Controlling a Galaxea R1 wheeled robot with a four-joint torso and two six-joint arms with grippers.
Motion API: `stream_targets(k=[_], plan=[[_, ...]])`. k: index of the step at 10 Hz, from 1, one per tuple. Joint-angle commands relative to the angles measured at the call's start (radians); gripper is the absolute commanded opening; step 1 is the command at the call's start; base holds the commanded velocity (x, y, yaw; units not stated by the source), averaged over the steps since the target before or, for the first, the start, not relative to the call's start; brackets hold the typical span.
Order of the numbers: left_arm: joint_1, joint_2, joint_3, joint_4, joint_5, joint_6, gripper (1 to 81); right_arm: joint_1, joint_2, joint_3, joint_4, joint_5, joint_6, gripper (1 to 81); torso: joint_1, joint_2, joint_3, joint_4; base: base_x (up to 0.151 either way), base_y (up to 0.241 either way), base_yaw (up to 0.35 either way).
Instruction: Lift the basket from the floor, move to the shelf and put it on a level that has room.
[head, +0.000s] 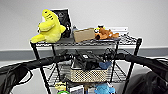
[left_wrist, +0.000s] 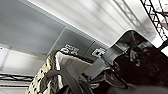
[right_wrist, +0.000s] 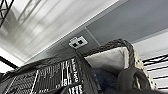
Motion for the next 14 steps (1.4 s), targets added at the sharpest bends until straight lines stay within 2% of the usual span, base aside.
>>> stream_targets(k=[1, 4, 9, 14], plan=[[-0.194, 0.0, 0.015, -0.003, -0.012, 0.005, 81.1, 0.195, -0.005, 0.019, -0.006, 0.004, 0.001, 81.1, 0.0, 0.0, 0.0, 0.0, 0.0, 0.0, 0.0], [-0.193, -0.05, 0.08, -0.002, -0.013, 0.005, 81.1, 0.191, -0.046, 0.066, 0.0, 0.004, 0.009, 81.1, 0.0, 0.0, 0.0, 0.0, 0.0, 0.0, 0.0], [-0.155, -0.223, 0.282, 0.004, -0.018, 0.005, 81.1, 0.157, -0.258, 0.355, -0.002, 0.059, 0.02, 81.1, 0.0, 0.0, 0.0, 0.0, 0.0, 0.0, 0.0], [-0.109, -0.36, 0.441, 0.01, -0.039, 0.006, 81.1, 0.094, -0.445, 0.58, 0.0, 0.104, 0.018, 81.1, 0.0, 0.0, 0.0, 0.0, 0.0, 0.0, 0.0]])
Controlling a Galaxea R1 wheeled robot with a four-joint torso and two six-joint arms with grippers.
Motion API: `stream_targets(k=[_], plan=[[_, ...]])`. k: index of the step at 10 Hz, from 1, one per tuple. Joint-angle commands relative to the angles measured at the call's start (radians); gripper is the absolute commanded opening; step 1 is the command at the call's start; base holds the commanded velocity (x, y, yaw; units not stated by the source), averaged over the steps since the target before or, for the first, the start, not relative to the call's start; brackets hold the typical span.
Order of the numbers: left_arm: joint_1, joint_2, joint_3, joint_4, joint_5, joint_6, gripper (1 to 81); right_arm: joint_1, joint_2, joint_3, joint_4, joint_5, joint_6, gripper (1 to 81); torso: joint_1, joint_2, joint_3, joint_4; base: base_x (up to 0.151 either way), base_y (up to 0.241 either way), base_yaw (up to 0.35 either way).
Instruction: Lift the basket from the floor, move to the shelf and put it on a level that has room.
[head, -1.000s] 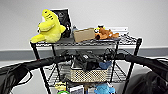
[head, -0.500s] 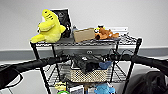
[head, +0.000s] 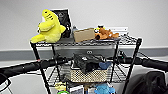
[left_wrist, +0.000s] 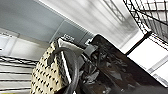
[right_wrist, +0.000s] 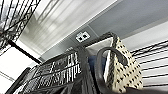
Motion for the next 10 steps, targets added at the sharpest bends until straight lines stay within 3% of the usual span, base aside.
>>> stream_targets(k=[1, 6, 10], plan=[[-0.119, -0.116, 0.112, 0.011, -0.03, 0.008, 81.1, 0.107, -0.136, 0.174, 0.003, 0.049, 0.002, 81.1, 0.0, 0.0, 0.0, 0.0, 0.0, 0.0, 0.0], [-0.036, -0.324, 0.33, 0.011, -0.049, 0.014, 81.1, 0.024, -0.369, 0.432, 0.007, 0.121, 0.004, 81.1, 0.0, 0.0, 0.0, 0.0, 0.0, 0.0, 0.0], [0.146, -0.454, 0.468, 0.034, -0.139, 0.028, 81.1, -0.061, -0.518, 0.584, 0.017, 0.122, 0.002, 81.1, -0.001, -0.001, 0.001, 0.0, 0.0, 0.0, 0.0]])
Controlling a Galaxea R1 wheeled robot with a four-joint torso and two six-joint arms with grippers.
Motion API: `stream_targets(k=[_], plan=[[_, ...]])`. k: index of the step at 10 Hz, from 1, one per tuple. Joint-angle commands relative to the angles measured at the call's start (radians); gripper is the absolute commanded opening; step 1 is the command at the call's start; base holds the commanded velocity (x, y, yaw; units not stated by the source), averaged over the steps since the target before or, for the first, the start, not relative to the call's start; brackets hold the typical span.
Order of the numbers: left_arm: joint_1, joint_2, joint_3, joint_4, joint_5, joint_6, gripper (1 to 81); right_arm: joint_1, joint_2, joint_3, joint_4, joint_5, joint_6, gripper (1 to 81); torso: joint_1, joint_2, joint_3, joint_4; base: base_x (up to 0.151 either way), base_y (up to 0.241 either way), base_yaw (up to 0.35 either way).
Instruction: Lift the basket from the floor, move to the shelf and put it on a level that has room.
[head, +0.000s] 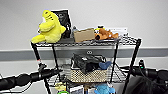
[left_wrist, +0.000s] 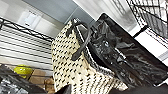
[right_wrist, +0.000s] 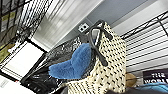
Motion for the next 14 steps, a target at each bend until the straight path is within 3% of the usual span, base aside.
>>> stream_targets(k=[1, 4, 6, 11, 14], plan=[[0.057, -0.136, 0.139, 0.065, -0.11, 0.015, 81.1, -0.006, -0.105, 0.12, 0.012, 0.013, 0.001, 81.1, 0.0, 0.0, 0.0, 0.0, 0.0, 0.0, 0.0], [0.292, -0.165, 0.152, 0.131, -0.228, 0.017, 81.1, -0.168, -0.109, 0.137, -0.006, 0.019, 0.0, 81.1, -0.001, -0.001, 0.0, 0.0, 0.0, 0.0, 0.0], [0.45, -0.157, 0.148, 0.171, -0.353, 0.017, 81.1, -0.271, -0.111, 0.129, -0.027, 0.021, 0.0, 81.1, -0.002, -0.001, 0.001, 0.0, 0.0, 0.0, 0.0], [0.728, -0.059, 0.036, 0.267, -0.374, 0.017, 81.1, -0.47, -0.114, 0.121, -0.031, 0.032, -0.01, 81.1, -0.003, -0.002, 0.002, 0.0, 0.0, 0.0, 0.0], [0.828, 0.011, -0.064, 0.302, -0.386, 0.018, 81.1, -0.584, -0.085, 0.089, -0.038, 0.058, -0.013, 81.1, -0.003, -0.003, 0.003, 0.0, 0.0, 0.0, 0.0]])
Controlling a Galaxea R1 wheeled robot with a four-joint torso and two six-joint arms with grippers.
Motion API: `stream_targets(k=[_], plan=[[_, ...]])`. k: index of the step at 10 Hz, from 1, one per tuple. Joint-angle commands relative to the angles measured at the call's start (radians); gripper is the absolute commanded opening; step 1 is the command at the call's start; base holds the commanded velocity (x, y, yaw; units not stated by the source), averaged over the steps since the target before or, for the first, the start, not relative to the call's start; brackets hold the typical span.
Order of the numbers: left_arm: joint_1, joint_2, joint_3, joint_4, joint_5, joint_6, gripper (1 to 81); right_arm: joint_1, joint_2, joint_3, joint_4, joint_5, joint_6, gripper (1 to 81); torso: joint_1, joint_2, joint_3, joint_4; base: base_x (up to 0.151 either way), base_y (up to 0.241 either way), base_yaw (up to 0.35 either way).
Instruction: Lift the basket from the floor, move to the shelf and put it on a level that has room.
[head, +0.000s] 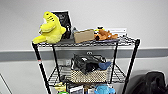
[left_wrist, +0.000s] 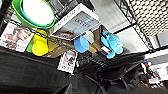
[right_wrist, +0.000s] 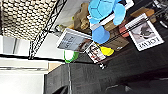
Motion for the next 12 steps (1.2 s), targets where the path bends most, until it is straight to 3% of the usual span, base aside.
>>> stream_targets(k=[1, 6, 12], plan=[[0.041, 0.066, -0.1, 0.108, -0.029, 0.004, 81.1, -0.031, 0.011, -0.014, -0.039, 0.026, -0.005, 81.1, 0.0, 0.0, 0.0, 0.0, 0.0, 0.0, 0.0], [0.142, 0.193, -0.274, 0.131, -0.029, 0.006, 81.1, -0.177, 0.094, -0.144, -0.121, 0.031, -0.005, 81.1, -0.001, -0.001, 0.001, 0.0, 0.0, 0.0, 0.0], [0.232, 0.397, -0.553, 0.162, -0.026, 0.004, 81.1, -0.328, 0.352, -0.509, -0.191, 0.025, -0.01, 81.1, -0.002, -0.002, 0.002, 0.0, 0.0, 0.0, 0.0]])
